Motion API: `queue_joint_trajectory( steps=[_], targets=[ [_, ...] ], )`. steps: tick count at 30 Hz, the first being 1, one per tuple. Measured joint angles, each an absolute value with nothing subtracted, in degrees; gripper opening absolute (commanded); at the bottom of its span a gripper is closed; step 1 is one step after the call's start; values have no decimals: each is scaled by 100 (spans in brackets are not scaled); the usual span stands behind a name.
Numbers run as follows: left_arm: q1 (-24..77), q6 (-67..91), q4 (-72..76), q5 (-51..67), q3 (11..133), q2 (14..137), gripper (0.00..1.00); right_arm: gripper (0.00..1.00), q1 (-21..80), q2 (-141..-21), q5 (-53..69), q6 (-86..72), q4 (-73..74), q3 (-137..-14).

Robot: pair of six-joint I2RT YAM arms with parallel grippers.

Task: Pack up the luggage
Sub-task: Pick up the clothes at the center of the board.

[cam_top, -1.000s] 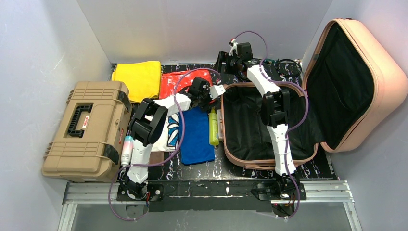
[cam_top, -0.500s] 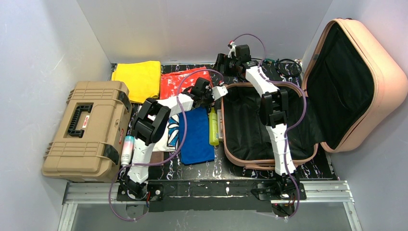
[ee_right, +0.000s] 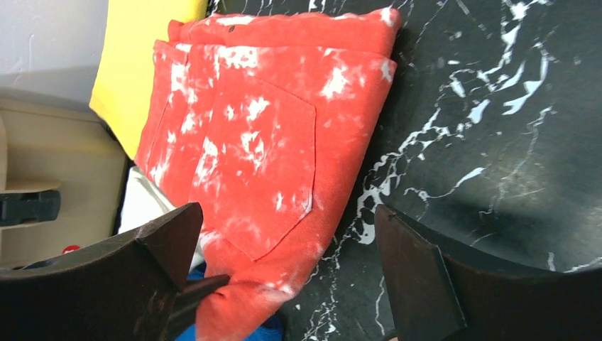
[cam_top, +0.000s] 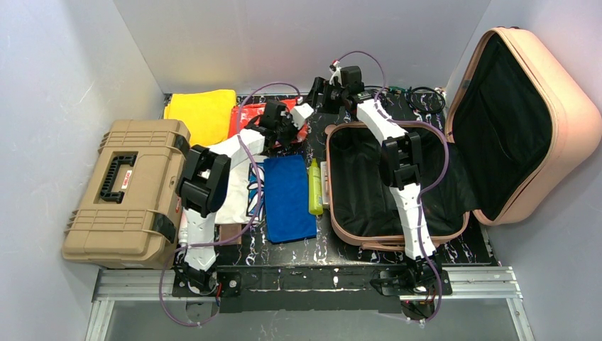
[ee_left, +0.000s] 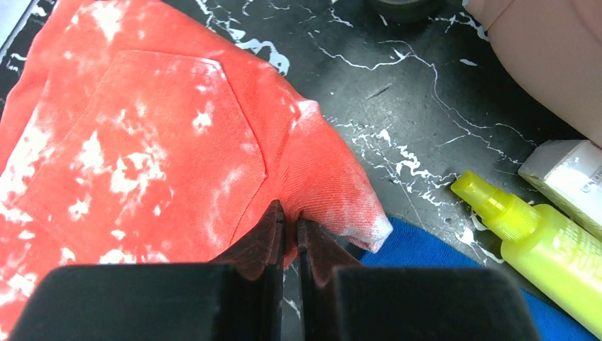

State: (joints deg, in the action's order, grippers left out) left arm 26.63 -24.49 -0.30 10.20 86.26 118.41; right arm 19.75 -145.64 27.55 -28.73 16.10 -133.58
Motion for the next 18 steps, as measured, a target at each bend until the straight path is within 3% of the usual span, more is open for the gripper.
queue_joint_trajectory(
  steps=[18],
  targets=[
    [2034,-1376,183,1745,7878,11069,0,100,2370,-14208,3122,-4711,838,-12186]
  ],
)
